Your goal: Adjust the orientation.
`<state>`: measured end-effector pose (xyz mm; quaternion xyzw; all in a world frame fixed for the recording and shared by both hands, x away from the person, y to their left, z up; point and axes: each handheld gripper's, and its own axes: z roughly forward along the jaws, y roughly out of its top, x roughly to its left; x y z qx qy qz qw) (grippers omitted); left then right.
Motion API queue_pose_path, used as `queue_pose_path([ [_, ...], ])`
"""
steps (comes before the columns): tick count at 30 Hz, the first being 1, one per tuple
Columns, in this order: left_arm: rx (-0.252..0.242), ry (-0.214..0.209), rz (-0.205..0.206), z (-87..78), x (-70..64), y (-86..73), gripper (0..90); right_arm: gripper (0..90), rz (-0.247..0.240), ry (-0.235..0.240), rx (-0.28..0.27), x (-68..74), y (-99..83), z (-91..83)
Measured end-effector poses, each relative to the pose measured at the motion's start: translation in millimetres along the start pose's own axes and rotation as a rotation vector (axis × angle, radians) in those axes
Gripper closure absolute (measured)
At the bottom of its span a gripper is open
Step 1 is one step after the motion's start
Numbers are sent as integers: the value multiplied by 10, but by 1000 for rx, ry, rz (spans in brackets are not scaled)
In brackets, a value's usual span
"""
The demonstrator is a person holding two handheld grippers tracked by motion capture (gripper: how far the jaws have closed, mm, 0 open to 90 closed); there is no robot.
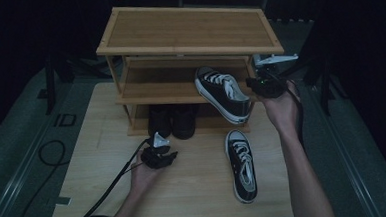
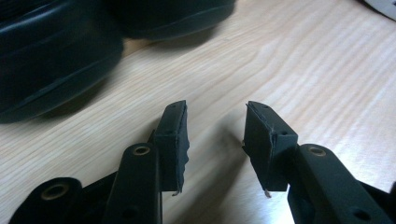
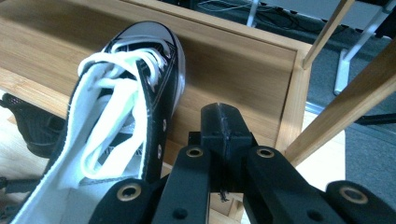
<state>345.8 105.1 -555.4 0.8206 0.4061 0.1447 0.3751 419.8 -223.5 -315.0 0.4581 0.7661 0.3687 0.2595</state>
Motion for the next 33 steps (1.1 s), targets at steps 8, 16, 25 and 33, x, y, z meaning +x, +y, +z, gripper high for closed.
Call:
queue_pose_path([
  [8, -17, -34, 52, 35, -195, 130, 629, 898, -21, -15, 27, -5, -74, 2],
  [16, -42, -22, 44, 146, -286, 296, 747, 899, -34, -1, 66, -25, -159, 8],
  [25, -82, 30, -11, 279, -305, 449, 900, 898, -61, 2, 102, -18, -232, -6],
  [33, -105, 30, -36, 426, -310, 553, 900, 899, -103, 10, 135, 12, -328, -18],
])
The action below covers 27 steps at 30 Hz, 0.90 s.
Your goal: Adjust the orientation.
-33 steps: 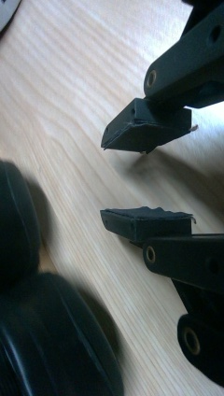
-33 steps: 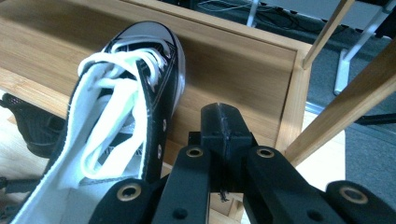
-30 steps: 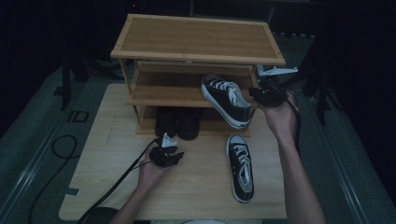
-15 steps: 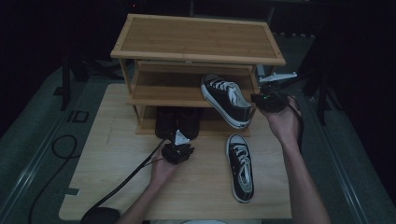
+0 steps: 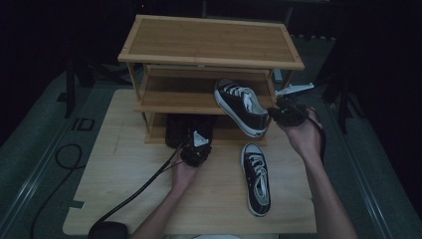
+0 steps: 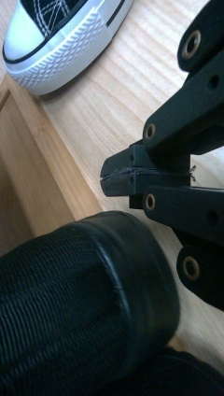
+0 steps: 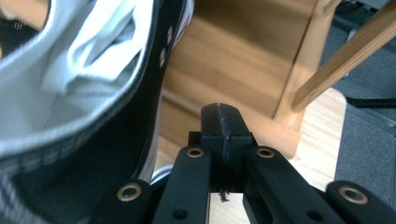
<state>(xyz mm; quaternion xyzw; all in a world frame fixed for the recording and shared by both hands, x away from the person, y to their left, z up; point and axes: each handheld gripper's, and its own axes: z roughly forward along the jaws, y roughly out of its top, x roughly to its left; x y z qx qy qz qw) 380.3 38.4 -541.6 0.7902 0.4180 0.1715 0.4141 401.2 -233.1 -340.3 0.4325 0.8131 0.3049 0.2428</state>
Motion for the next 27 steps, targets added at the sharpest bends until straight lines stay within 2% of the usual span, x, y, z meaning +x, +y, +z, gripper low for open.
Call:
queue_pose_path([
  [6, -7, 22, 12, 98, -23, 63, 900, 899, -10, 9, 5, 22, -108, -24],
  [11, -21, 46, 1, 184, -33, 113, 900, 900, -8, 14, 2, 33, -206, -60],
  [17, -27, 47, -3, 293, -98, 173, 900, 899, -19, 25, -6, 94, -329, -121],
  [19, -26, 43, 9, 337, -132, 189, 900, 899, -24, 31, -10, 114, -369, -147],
  [23, -9, 62, 22, 435, -183, 210, 900, 899, -19, 56, -12, 141, -449, -204],
  [27, -11, 62, 9, 499, -212, 230, 900, 899, -29, 75, -25, 192, -522, -264],
])
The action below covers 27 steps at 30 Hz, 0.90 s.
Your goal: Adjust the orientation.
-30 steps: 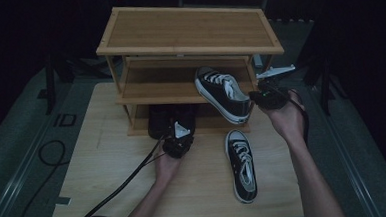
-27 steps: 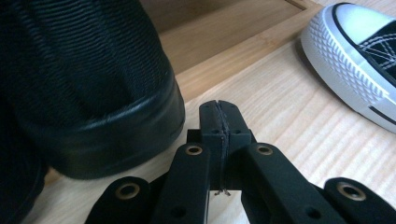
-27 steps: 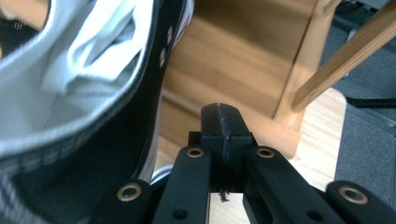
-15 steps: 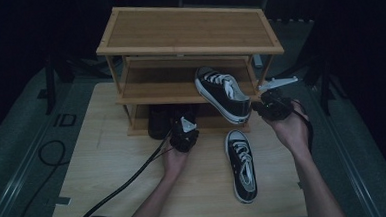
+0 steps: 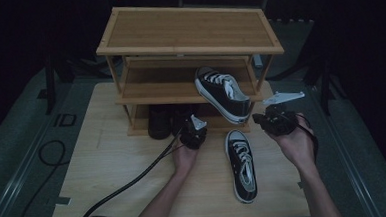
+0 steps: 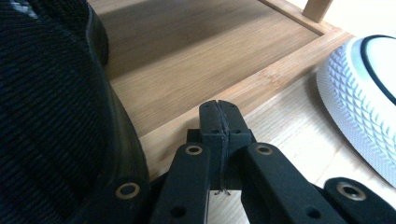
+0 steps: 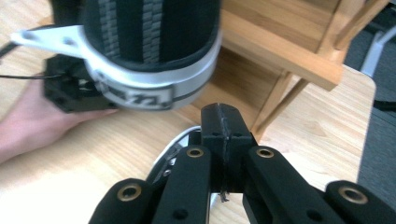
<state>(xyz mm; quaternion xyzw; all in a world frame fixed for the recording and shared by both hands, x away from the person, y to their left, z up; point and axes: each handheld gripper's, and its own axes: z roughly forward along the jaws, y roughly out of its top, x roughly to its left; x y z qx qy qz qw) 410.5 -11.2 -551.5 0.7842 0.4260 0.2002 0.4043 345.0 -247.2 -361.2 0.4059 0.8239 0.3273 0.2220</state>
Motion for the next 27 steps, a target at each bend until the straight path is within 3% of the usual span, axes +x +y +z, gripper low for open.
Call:
queue_pose_path([
  [5, -20, 17, 0, 71, -36, 15, 900, 899, -35, 25, -24, 109, -42, -70],
  [9, -24, 39, -28, 101, 1, 16, 900, 899, -49, 34, -40, 159, -46, -109],
  [15, -27, 53, -23, 116, 37, 28, 900, 900, -56, 51, -59, 204, -49, -113],
  [20, 8, 75, -5, 180, -7, 65, 900, 899, -63, 57, -69, 247, -38, -128],
  [27, 8, 98, -8, 224, -41, 92, 900, 899, -64, 58, -84, 241, -48, -131],
])
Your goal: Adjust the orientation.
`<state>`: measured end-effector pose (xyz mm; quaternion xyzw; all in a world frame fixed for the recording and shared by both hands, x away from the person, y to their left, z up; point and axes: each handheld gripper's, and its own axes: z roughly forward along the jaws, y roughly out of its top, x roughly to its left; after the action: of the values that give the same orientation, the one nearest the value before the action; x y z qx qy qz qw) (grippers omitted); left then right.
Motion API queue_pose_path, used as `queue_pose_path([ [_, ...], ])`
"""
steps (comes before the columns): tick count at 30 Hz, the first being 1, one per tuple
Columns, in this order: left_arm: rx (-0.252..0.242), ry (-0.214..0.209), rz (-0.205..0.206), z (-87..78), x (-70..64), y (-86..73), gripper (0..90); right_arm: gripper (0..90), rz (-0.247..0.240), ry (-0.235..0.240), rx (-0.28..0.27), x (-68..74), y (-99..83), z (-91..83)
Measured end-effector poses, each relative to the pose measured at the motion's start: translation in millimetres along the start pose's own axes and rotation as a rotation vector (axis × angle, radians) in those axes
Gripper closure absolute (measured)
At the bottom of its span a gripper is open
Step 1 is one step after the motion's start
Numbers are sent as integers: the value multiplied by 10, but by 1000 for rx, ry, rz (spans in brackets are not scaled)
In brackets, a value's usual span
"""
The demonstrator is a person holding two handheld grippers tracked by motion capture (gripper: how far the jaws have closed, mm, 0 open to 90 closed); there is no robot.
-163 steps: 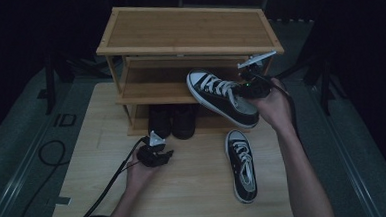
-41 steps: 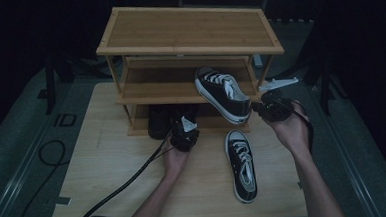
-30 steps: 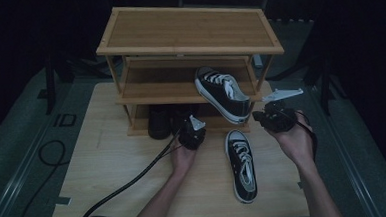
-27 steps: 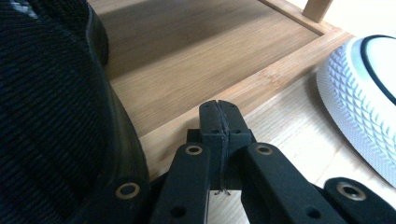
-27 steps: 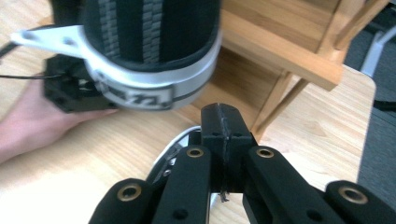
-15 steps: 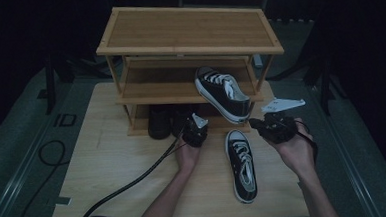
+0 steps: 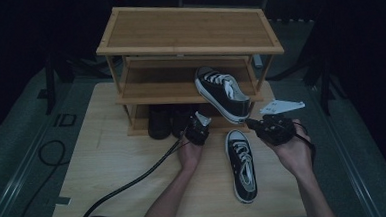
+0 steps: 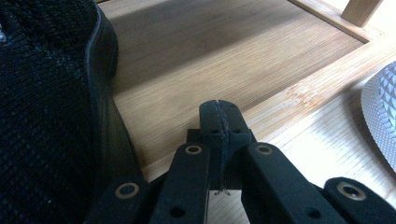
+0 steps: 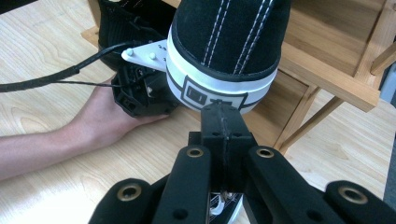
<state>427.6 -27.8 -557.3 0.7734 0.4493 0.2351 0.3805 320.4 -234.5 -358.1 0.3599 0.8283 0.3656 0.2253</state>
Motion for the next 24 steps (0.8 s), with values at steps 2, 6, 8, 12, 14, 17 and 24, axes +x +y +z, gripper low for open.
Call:
queue_pose_path([
  [2, 2, -8, -5, 1, 11, 5, 900, 899, 1, 0, -1, 6, 1, -1],
  [6, 2, 7, -5, 22, 6, 18, 900, 900, 1, 11, -9, 31, 2, -8],
  [8, 2, 9, -9, 31, 6, 24, 900, 900, -2, 10, -11, 45, 7, -1],
  [12, 2, 18, -8, 42, -3, 34, 900, 900, -5, 3, -9, 51, 16, -3],
  [14, 11, 51, -7, 70, -20, 52, 900, 900, -5, -1, -10, 48, 12, -3],
  [17, 19, 63, -13, 92, -31, 66, 900, 900, 0, 1, -14, 42, 6, -1],
  [24, 21, 55, -26, 100, -25, 72, 900, 900, 1, 2, -19, 43, 6, -1],
])
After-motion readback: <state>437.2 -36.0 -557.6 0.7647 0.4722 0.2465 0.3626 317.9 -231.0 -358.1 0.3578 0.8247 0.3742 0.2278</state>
